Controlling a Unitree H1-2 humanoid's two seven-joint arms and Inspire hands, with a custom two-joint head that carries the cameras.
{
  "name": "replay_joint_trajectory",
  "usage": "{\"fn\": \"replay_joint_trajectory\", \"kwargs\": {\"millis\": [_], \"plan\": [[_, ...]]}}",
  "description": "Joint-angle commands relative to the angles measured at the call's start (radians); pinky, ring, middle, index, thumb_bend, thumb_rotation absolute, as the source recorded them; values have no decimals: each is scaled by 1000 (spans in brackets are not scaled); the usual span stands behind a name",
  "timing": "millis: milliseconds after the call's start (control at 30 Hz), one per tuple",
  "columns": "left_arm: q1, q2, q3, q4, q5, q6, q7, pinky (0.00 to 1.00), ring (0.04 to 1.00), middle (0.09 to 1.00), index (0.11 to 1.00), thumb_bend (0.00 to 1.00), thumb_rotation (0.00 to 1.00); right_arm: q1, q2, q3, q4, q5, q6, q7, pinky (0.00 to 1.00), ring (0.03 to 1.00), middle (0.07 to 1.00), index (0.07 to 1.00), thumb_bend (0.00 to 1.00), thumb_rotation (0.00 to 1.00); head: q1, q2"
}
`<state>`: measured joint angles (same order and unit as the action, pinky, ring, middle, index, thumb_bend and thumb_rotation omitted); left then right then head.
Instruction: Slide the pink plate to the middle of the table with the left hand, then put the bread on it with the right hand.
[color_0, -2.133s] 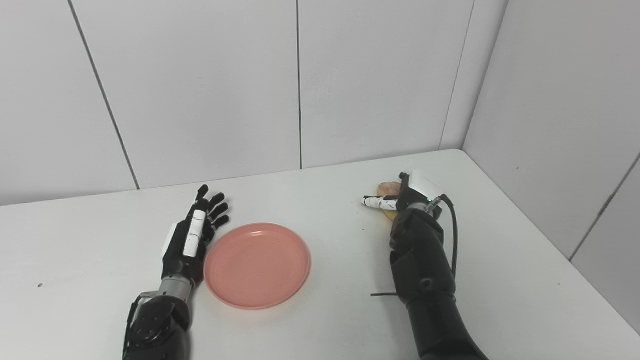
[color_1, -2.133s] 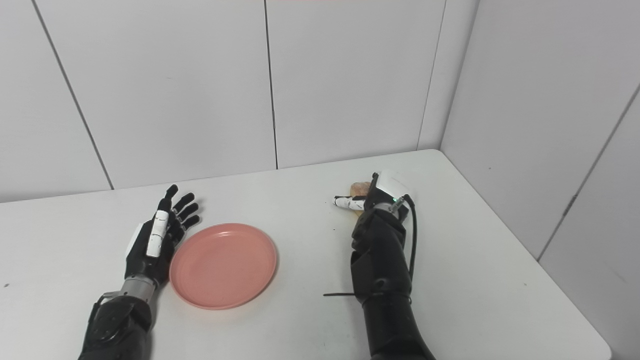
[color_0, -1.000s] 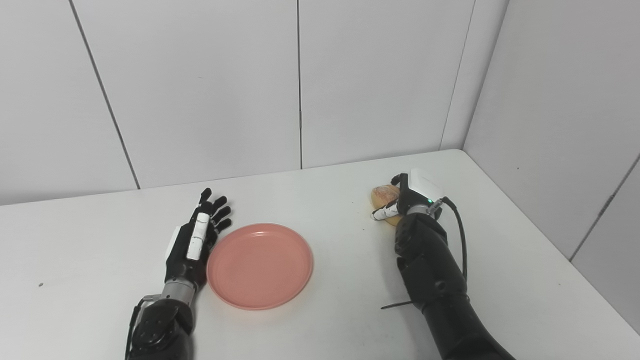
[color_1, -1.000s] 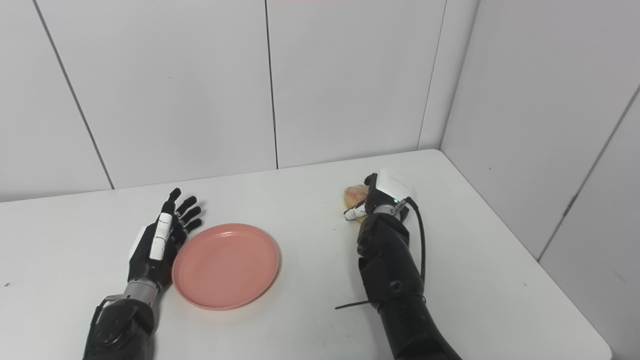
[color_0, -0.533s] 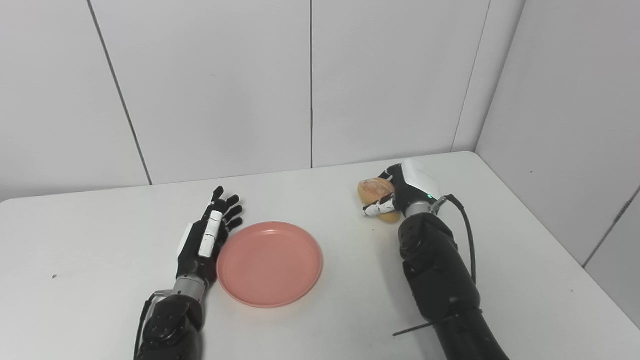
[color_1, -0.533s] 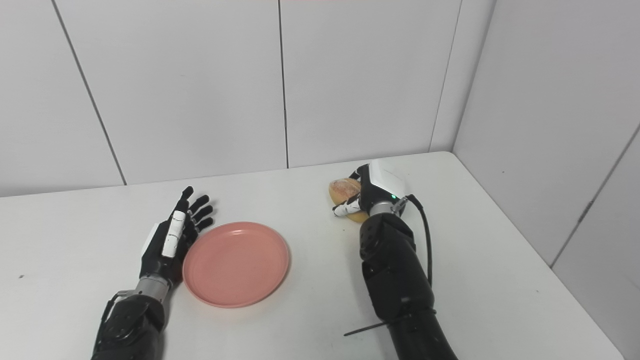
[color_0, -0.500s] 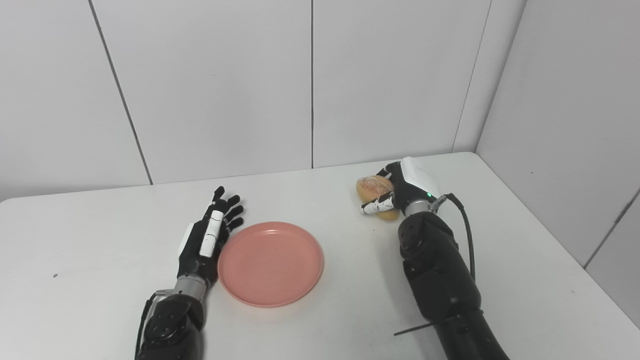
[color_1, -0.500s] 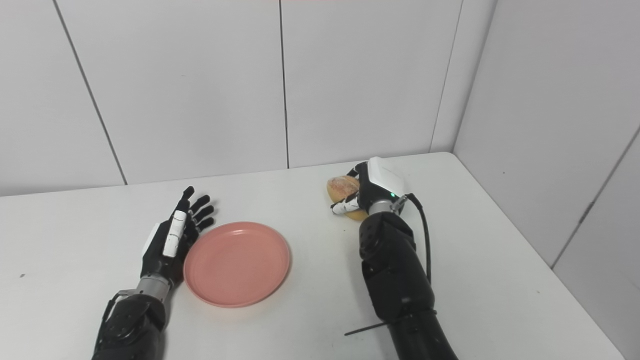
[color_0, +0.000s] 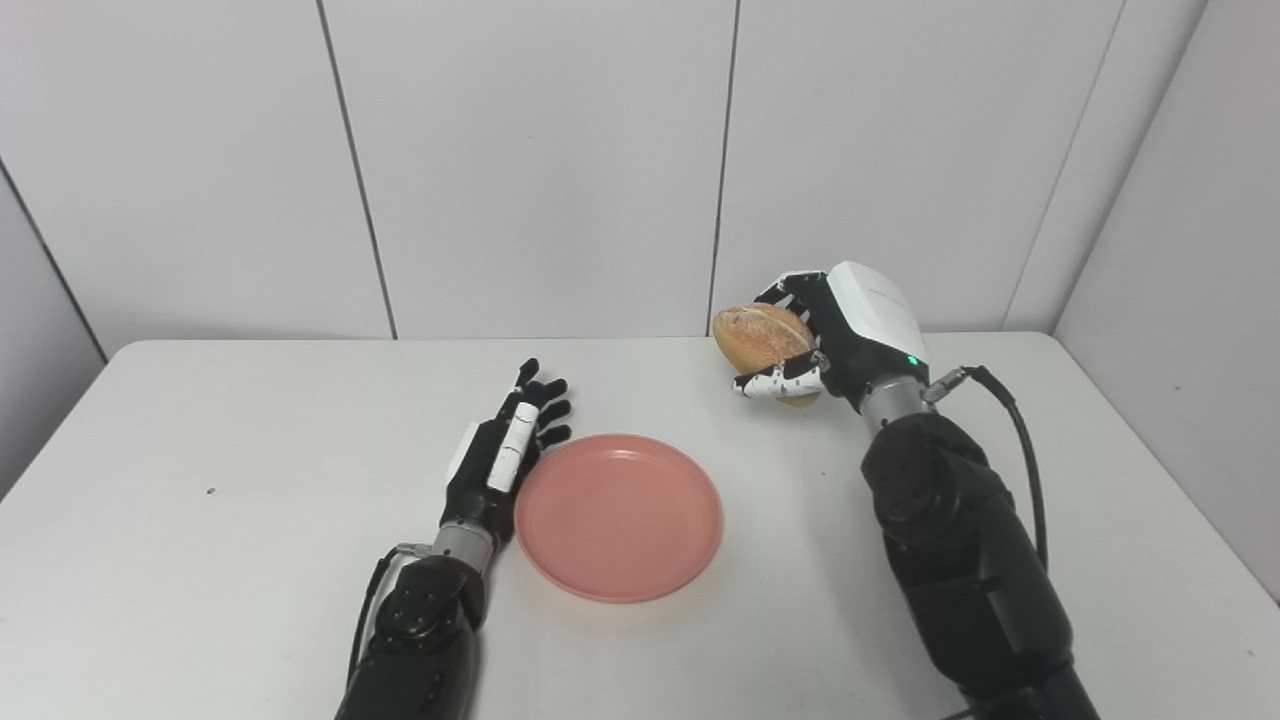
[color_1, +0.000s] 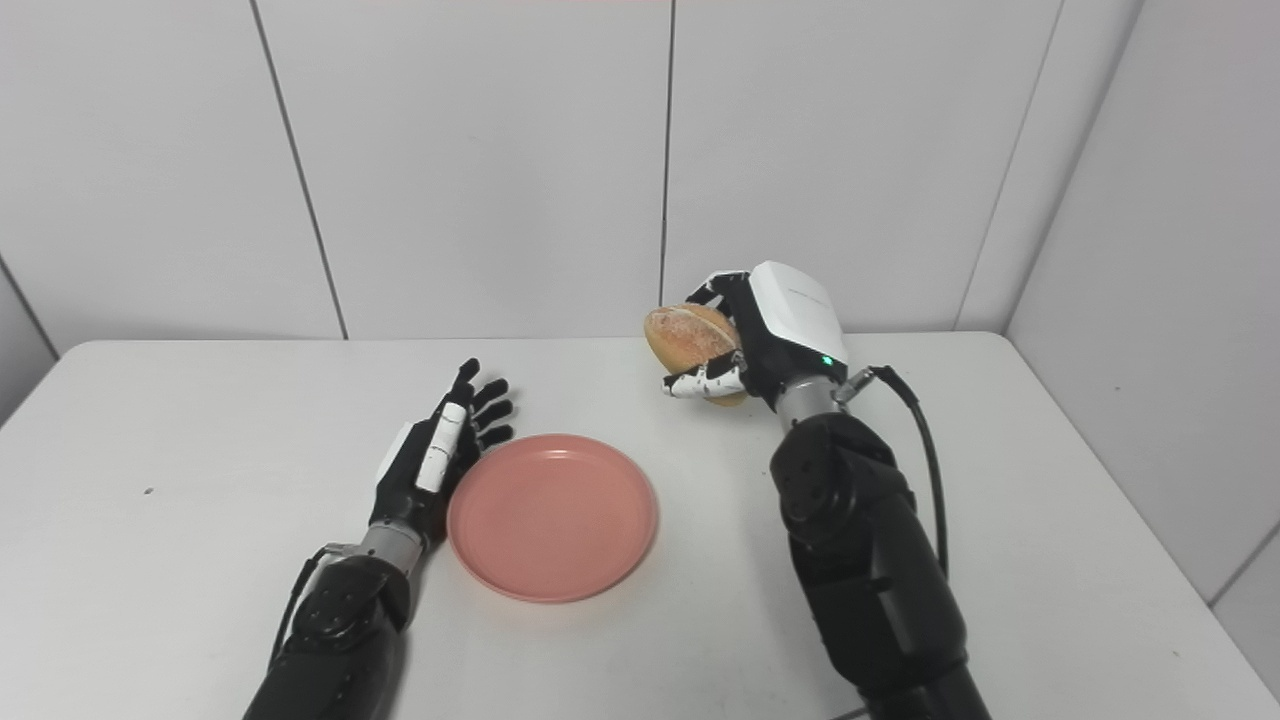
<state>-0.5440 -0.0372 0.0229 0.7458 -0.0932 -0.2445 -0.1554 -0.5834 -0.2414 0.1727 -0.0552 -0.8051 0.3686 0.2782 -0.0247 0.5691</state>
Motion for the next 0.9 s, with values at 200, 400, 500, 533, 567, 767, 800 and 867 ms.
{"fn": "replay_joint_trajectory", "kwargs": {"millis": [200,400,500,533,567,767,800,867], "plan": [[74,-59,-10,112,4,-34,17,864,890,914,1000,825,877,-34,-61,67,-37,100,-124,23,314,388,488,547,510,0,62,3],[63,-69,-10,141,8,-55,24,859,879,909,995,813,879,-57,-74,127,-15,126,-179,56,296,377,478,560,508,0,86,2],[58,-73,-7,153,4,-59,24,864,873,905,994,804,882,-76,-83,155,5,155,-213,100,332,394,493,540,511,0,90,4],[57,-74,-7,155,2,-59,24,869,871,905,993,802,878,-81,-84,165,6,156,-214,113,345,399,493,533,513,0,91,4],[57,-75,-7,156,3,-59,25,873,873,907,995,801,878,-86,-85,174,8,156,-215,123,354,404,494,527,514,0,96,5],[52,-76,-10,166,10,-69,33,856,869,906,1000,815,888,-108,-83,222,50,159,-259,148,367,411,509,512,516,0,104,6],[51,-76,-11,168,10,-71,33,853,869,905,999,817,887,-109,-82,225,56,160,-265,147,356,407,506,516,515,0,104,6],[54,-77,-11,161,8,-68,32,854,868,905,999,824,884,-110,-77,233,69,164,-274,149,315,388,491,533,513,0,109,14]]}}
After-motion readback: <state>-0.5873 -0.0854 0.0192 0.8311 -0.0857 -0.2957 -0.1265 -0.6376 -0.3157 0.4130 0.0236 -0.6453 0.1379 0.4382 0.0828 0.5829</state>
